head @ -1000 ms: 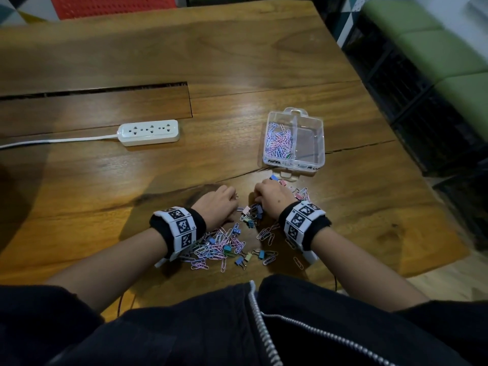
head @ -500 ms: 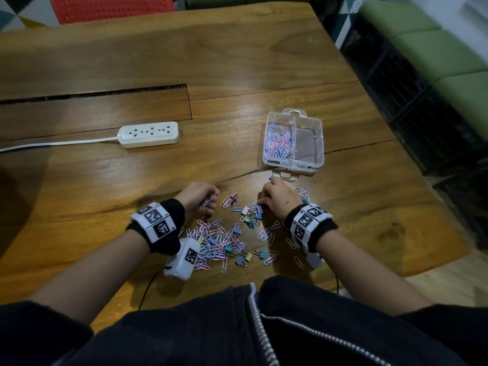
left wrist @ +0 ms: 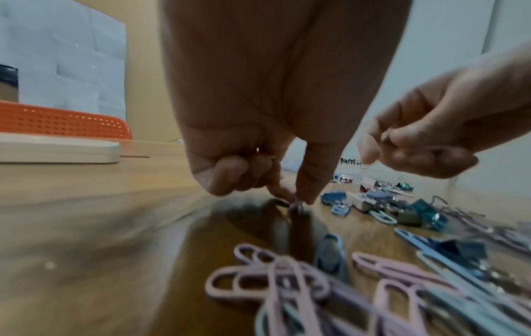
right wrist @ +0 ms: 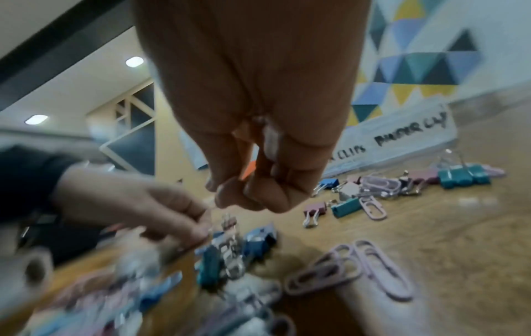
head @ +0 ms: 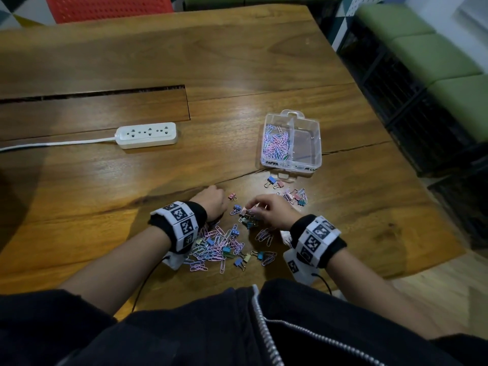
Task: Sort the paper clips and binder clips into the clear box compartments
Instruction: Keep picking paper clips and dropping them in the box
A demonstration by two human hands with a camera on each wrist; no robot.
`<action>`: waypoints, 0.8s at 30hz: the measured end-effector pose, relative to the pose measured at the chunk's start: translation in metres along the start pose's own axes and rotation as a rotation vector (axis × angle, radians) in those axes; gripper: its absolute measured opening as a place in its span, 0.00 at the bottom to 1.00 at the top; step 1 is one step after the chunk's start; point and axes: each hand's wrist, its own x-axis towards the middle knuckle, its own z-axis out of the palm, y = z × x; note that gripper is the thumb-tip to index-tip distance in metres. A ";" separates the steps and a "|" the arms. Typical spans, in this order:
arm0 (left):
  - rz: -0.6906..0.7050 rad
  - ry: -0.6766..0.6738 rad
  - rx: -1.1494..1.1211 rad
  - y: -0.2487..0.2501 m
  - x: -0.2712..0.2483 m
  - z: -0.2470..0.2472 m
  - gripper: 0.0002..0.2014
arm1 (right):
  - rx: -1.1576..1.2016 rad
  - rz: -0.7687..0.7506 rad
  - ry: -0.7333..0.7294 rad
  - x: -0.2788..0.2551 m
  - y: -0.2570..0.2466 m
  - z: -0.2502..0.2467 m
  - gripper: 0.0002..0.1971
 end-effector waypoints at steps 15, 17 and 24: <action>-0.077 -0.224 -1.067 0.008 -0.008 -0.007 0.14 | 0.254 0.072 0.267 0.016 0.020 -0.019 0.17; -0.045 -0.118 -0.731 0.013 -0.007 -0.004 0.16 | 0.136 0.078 0.276 0.018 0.014 -0.015 0.17; -0.055 -0.036 -0.584 0.013 -0.004 0.003 0.14 | -0.300 0.100 0.266 0.030 -0.001 0.005 0.09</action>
